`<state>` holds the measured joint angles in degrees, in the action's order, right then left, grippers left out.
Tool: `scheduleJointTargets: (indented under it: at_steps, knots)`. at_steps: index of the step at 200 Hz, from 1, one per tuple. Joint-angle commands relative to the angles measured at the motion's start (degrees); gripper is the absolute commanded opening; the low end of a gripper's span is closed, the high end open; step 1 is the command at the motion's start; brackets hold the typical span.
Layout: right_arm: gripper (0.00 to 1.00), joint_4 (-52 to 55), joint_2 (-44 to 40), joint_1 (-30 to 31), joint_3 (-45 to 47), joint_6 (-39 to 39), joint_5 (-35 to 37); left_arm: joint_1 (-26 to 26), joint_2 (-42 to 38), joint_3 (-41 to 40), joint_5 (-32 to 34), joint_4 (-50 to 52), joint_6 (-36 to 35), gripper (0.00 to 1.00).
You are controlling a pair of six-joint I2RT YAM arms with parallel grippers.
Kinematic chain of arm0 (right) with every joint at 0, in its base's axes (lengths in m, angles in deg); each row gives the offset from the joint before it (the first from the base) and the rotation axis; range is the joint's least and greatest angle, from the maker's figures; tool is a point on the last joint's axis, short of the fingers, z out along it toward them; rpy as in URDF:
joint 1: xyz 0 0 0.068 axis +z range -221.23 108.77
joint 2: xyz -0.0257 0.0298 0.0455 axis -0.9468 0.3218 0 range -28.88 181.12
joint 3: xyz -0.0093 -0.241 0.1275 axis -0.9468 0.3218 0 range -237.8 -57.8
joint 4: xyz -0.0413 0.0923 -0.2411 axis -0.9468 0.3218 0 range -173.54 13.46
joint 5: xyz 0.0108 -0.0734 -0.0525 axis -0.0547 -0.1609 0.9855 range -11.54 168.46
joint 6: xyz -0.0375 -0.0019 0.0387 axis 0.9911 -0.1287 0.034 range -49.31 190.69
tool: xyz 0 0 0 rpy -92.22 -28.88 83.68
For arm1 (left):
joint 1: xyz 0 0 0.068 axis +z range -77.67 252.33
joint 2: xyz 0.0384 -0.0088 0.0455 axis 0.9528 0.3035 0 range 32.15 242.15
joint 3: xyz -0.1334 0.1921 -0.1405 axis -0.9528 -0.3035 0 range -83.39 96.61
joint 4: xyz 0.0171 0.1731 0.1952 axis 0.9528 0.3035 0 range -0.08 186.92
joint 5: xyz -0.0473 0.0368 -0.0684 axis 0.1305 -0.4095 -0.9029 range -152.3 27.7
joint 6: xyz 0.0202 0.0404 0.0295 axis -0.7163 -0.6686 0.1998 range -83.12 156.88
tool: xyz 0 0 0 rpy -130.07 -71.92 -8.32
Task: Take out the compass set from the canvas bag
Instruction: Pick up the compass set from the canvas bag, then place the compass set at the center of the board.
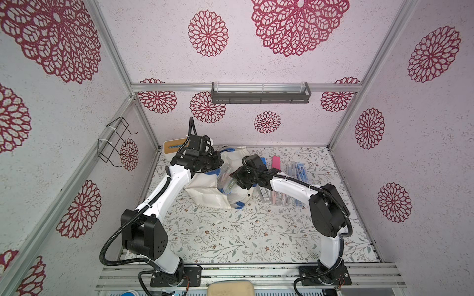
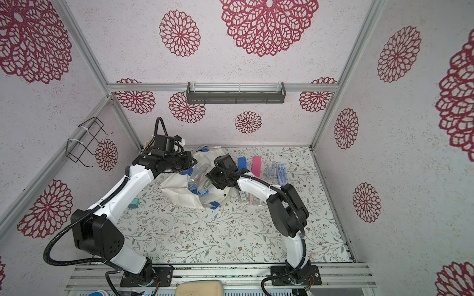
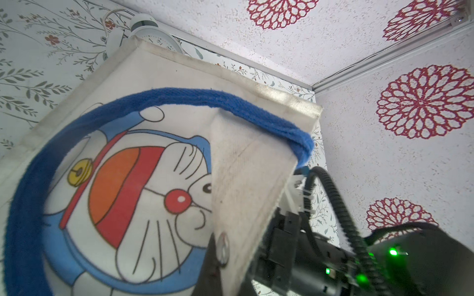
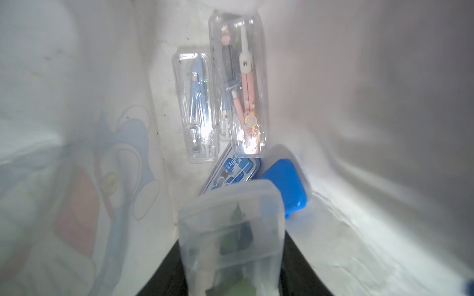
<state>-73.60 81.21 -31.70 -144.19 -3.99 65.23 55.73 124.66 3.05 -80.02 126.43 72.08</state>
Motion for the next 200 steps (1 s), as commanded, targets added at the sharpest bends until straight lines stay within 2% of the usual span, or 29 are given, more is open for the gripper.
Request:
scheduleJointTargets:
  at_steps: [1, 34, 72, 100, 120, 134, 165, 200]
  knots:
    - [0.33, 6.74, -5.67, -1.77, -2.93, 10.92, 2.84, 0.69, 0.64, 1.81, -0.43, -2.59, -0.03, 0.0]
    - [0.33, 11.46, -10.92, -5.28, -3.0, 18.85, 2.48, 1.22, 0.76, 1.89, -0.87, -3.11, -0.09, 0.0]
    - [0.32, 24.16, -15.84, -11.71, -3.53, 30.63, 1.49, 1.57, 0.65, 2.95, -1.29, -2.34, -1.01, 0.0]
    - [0.31, 32.89, -18.52, -16.78, -0.42, 38.32, 0.9, 1.57, 0.58, 3.27, -1.8, -1.71, -1.41, 0.0]
    - [0.3, 38.91, -18.52, -17.8, 2.22, 43.05, 2.36, 1.57, 0.31, 3.0, -2.1, -1.78, -1.5, 0.0]
    - [0.29, 40.13, -18.88, -17.71, 5.86, 43.78, 2.43, 1.57, 0.19, 2.95, -2.28, -1.8, -1.62, 0.0]
    - [0.29, 34.98, -22.37, -17.59, 19.06, 40.61, 0.42, 1.58, 0.13, 2.95, -2.59, -2.04, -1.69, 0.0]
    - [0.29, 34.14, -24.3, -16.57, 28.73, 39.25, 3.02, 1.57, 0.01, 2.64, -3.12, -2.22, -1.63, 0.0]
